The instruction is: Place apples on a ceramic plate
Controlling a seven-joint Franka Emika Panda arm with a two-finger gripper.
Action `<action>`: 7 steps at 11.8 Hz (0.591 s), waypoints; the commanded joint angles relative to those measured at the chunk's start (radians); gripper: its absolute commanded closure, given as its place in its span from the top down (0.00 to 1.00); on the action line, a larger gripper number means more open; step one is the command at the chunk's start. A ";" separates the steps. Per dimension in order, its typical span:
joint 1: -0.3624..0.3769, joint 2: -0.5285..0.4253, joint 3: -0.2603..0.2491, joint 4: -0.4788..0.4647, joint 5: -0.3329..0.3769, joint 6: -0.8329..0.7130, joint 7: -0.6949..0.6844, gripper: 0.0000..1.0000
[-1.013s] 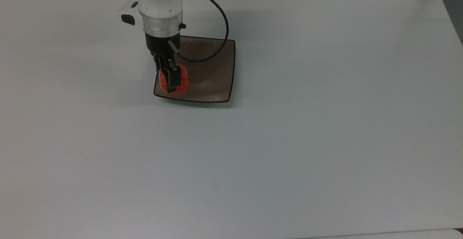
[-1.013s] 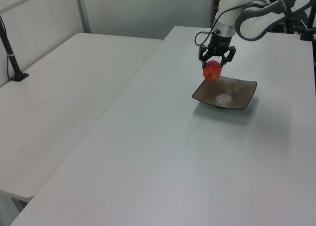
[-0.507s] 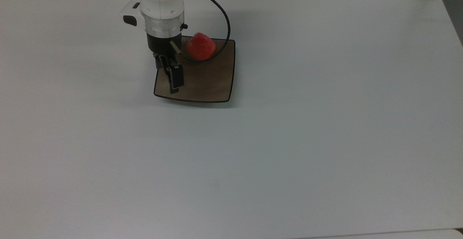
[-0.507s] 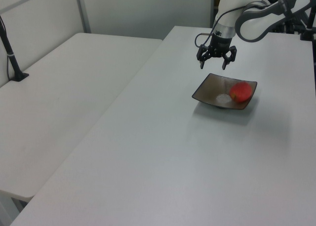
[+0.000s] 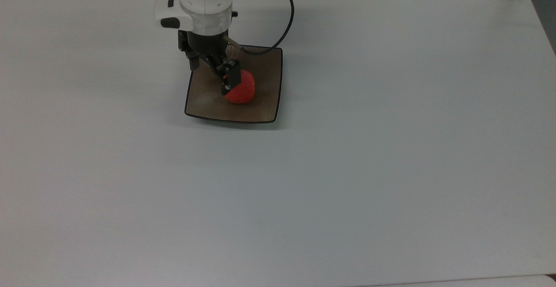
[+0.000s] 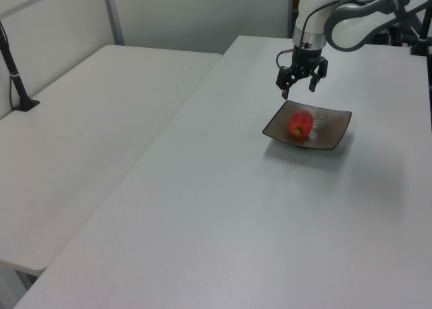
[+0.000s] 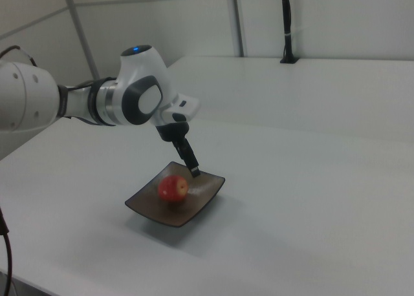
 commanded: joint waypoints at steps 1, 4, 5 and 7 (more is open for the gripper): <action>0.002 -0.086 0.003 -0.013 0.000 -0.151 -0.300 1.00; 0.007 -0.134 0.001 -0.013 0.011 -0.254 -0.594 1.00; 0.009 -0.144 0.003 -0.013 0.012 -0.266 -0.657 1.00; 0.021 -0.157 0.001 -0.010 0.046 -0.324 -0.760 1.00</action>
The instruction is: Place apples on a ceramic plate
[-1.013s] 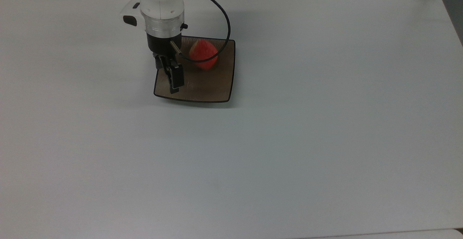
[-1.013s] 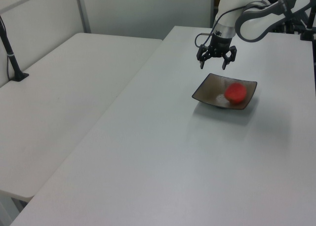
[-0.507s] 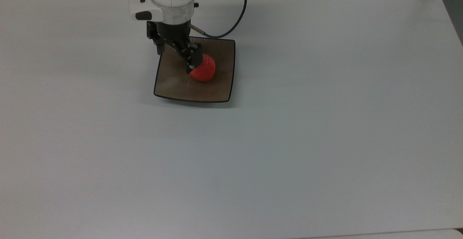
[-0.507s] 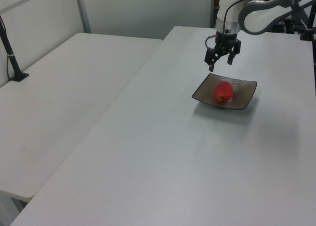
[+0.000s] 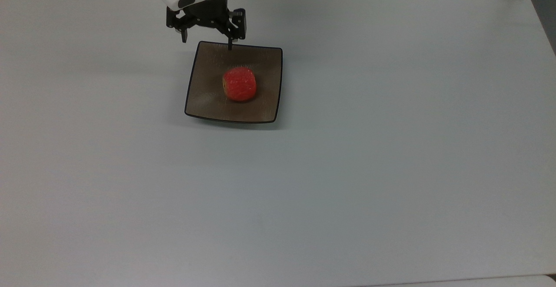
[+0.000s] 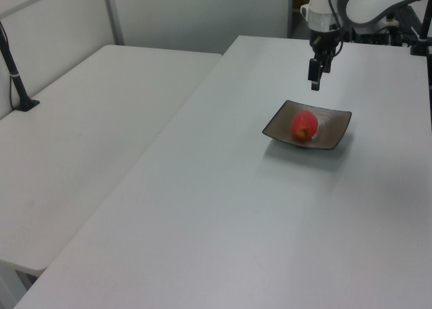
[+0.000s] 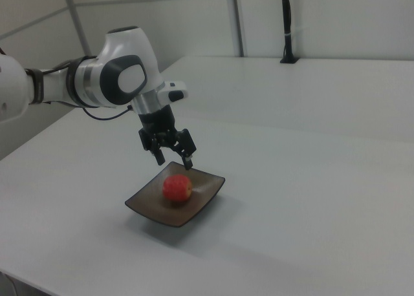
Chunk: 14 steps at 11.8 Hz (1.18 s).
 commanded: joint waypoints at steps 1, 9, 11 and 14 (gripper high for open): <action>0.020 -0.040 -0.006 -0.010 0.095 -0.082 -0.115 1.00; 0.079 -0.068 -0.013 -0.013 0.180 -0.071 -0.057 1.00; 0.109 -0.068 -0.045 -0.016 0.180 -0.073 -0.059 1.00; 0.186 -0.065 -0.128 -0.014 0.180 -0.071 -0.074 1.00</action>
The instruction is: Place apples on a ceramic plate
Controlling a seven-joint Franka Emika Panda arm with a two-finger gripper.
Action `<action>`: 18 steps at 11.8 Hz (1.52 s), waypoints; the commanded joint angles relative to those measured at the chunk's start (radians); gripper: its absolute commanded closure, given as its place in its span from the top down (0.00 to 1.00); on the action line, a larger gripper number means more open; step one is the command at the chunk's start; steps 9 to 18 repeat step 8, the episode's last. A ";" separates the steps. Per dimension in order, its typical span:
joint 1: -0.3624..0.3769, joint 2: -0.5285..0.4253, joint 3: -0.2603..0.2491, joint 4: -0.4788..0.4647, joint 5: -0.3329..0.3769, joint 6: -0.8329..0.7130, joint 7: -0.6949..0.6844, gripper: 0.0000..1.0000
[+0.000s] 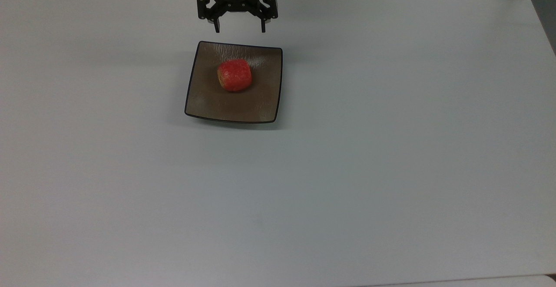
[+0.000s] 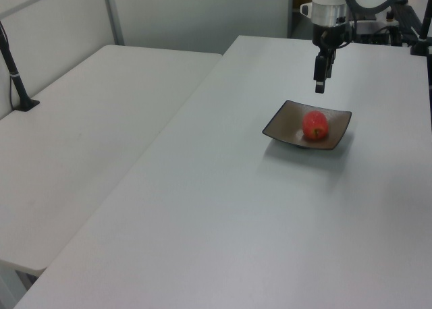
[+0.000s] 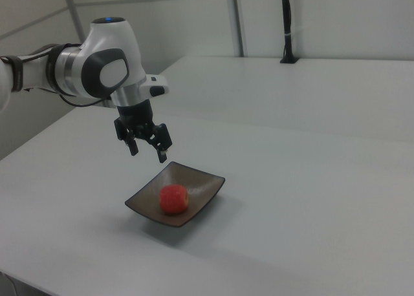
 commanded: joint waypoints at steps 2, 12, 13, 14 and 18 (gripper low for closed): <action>0.047 -0.010 -0.050 -0.008 0.016 -0.014 -0.004 1.00; 0.047 -0.010 -0.050 -0.006 0.008 -0.018 0.016 1.00; 0.047 -0.010 -0.050 -0.006 0.008 -0.018 0.016 1.00; 0.047 -0.010 -0.050 -0.006 0.008 -0.018 0.016 1.00; 0.047 -0.010 -0.050 -0.006 0.008 -0.018 0.016 1.00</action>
